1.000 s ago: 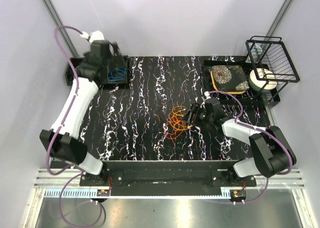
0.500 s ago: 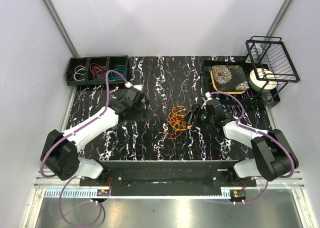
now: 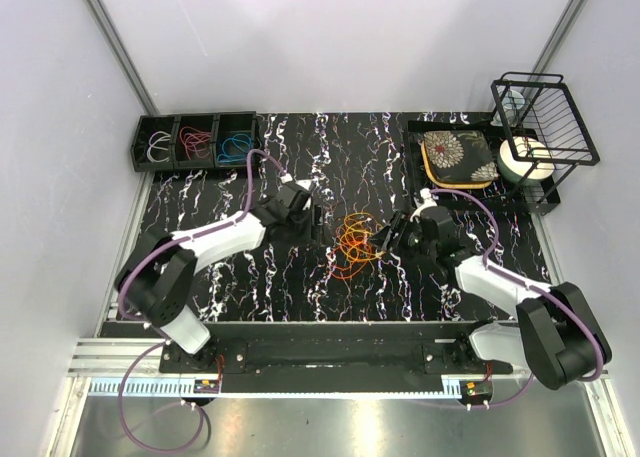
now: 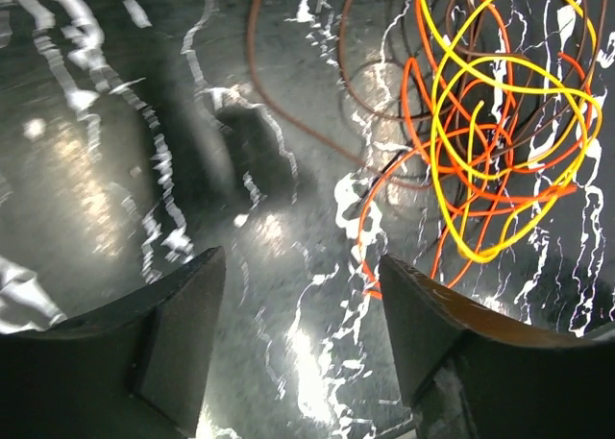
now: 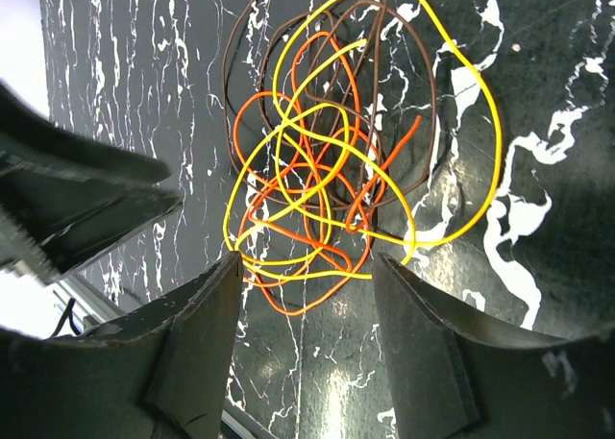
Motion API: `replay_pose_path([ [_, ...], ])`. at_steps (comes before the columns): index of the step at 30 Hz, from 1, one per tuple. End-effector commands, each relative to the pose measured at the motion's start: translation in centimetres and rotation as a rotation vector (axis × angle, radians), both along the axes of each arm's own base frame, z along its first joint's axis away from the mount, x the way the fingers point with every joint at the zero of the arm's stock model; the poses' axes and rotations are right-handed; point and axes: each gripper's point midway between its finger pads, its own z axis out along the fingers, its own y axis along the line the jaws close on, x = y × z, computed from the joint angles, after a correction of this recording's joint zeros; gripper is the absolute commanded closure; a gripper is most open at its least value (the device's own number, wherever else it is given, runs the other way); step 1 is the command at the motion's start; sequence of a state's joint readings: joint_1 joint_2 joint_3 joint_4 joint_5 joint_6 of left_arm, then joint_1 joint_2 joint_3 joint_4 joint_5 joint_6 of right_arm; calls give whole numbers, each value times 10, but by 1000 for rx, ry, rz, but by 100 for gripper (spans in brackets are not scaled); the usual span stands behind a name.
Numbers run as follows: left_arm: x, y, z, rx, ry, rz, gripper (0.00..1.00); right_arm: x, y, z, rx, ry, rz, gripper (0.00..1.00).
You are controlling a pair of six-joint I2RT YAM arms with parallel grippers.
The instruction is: Untangle the cables
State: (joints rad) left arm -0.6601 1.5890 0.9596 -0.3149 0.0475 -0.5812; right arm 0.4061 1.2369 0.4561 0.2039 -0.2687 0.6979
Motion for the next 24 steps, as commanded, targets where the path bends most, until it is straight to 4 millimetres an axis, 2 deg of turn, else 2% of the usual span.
replay_pose_path([
  [1, 25, -41, 25, -137, -71, -56, 35, 8, -4, 17, 22, -81, -43, 37],
  [6, 27, -58, 22, -159, -79, -82, 37, 10, 0, 11, 15, -54, -26, 38],
  [15, 37, -75, 20, -164, -96, -94, 40, 11, 1, 10, 14, -49, -25, 38],
  [20, 47, -78, 10, -139, -82, -63, 49, 12, 2, 9, 14, -48, -21, 38],
  [22, 50, -75, 0, -109, -67, -52, 58, 12, 2, 9, 14, -48, -18, 38],
  [24, 53, -76, -2, -95, -65, -47, 70, 11, 2, 10, 15, -49, -17, 38],
])
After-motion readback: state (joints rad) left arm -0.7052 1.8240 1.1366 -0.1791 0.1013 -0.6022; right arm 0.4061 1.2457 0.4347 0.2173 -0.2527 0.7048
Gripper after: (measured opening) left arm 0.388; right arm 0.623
